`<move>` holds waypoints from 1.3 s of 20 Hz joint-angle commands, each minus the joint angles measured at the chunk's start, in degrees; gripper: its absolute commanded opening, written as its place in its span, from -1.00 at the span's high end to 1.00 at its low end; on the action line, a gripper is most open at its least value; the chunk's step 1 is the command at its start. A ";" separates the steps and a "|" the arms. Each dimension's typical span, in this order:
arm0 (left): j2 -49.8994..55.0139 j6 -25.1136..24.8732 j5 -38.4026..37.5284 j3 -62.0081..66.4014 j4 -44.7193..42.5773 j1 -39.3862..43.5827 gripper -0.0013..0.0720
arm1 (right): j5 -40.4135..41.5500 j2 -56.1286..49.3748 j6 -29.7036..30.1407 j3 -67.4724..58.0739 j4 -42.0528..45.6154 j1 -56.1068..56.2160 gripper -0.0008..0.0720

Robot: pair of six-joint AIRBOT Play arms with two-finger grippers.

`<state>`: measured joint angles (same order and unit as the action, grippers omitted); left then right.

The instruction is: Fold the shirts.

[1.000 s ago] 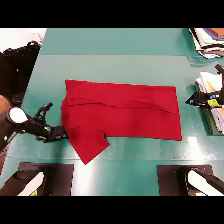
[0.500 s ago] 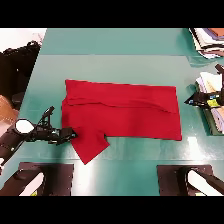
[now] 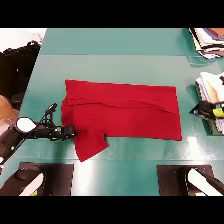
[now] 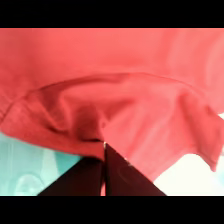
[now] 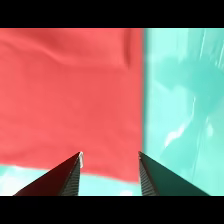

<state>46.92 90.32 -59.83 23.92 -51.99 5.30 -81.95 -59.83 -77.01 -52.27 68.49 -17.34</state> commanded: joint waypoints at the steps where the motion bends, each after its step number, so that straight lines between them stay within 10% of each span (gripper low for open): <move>1: -0.04 -1.66 -1.77 2.80 0.13 0.13 0.90 | -1.53 1.86 0.79 9.92 1.97 -6.10 -0.42; 12: -0.02 -2.27 -0.63 3.21 -0.11 0.13 0.90 | 7.48 1.81 2.75 23.39 -5.11 -8.11 -0.19; 14: -0.02 -2.25 -0.50 3.21 -0.17 0.13 0.90 | 7.89 1.81 2.75 23.41 -5.99 -7.96 0.12; 18: -0.02 -2.27 -0.22 3.21 -0.31 0.13 0.90 | 7.80 1.81 2.75 23.41 -5.79 -2.36 0.14; 21: -0.09 -2.27 -2.75 4.11 -2.95 0.13 0.90 | 7.61 1.84 4.24 23.39 -5.66 3.13 0.85; 26: -1.79 -2.23 -14.36 10.43 -7.72 0.15 0.90 | -0.68 5.53 4.07 18.84 2.40 5.44 0.92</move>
<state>46.37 88.05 -67.92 31.64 -57.30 5.41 -77.93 -56.55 -73.08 -31.27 66.43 -13.30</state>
